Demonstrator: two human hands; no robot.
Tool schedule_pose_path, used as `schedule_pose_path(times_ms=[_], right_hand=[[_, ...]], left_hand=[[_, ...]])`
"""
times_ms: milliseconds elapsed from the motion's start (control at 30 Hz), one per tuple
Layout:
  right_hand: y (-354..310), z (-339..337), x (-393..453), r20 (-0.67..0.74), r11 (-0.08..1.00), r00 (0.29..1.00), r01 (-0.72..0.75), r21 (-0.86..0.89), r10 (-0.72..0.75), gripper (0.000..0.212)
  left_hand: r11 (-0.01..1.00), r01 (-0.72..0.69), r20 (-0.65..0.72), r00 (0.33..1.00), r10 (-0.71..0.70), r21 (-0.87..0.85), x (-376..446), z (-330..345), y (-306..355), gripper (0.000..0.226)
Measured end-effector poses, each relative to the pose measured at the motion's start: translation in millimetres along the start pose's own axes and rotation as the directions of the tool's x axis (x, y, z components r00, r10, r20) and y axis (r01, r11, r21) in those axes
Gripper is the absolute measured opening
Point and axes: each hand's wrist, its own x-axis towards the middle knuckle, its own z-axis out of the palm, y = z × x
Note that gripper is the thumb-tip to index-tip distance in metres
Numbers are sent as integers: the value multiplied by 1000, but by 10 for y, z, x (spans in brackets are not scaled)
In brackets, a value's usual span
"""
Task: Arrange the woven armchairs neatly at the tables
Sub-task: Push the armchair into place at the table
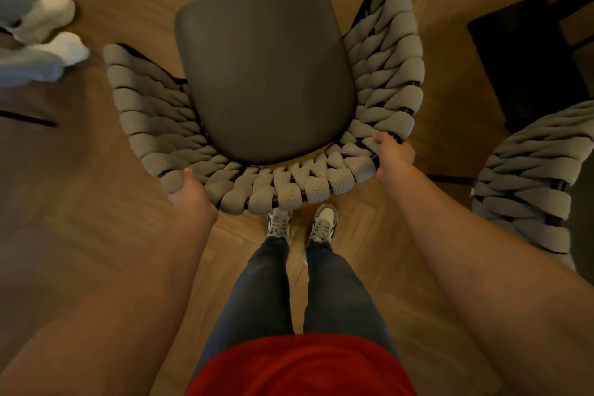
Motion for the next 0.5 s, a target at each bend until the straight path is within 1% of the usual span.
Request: schedule_pose_path(times_ms=[33, 100, 200, 333, 400, 500], right_hand=[[15, -8, -14, -19, 1000, 1000, 0, 2, 0, 45], [51, -32, -43, -64, 1000, 998, 1, 7, 0, 44], [117, -82, -84, -97, 998, 995, 1, 61, 5, 44], [147, -157, -118, -139, 985, 990, -1, 171, 25, 46], [123, -206, -117, -158, 976, 986, -9, 215, 44, 46], [59, -292, -84, -205, 963, 976, -22, 267, 79, 39]], left_hand=[[1000, -18, 7, 1000, 18, 0, 9, 0, 13, 73], [999, -45, 69, 997, 45, -13, 27, 20, 72, 63], [996, -85, 149, 985, 82, 18, 67, 104, 188, 50], [985, -155, 213, 967, 137, 73, -12, 345, 367, 54], [982, -154, 252, 960, 123, 109, -46, 521, 452, 58], [975, -156, 299, 949, 103, 159, -124, 835, 582, 62]])
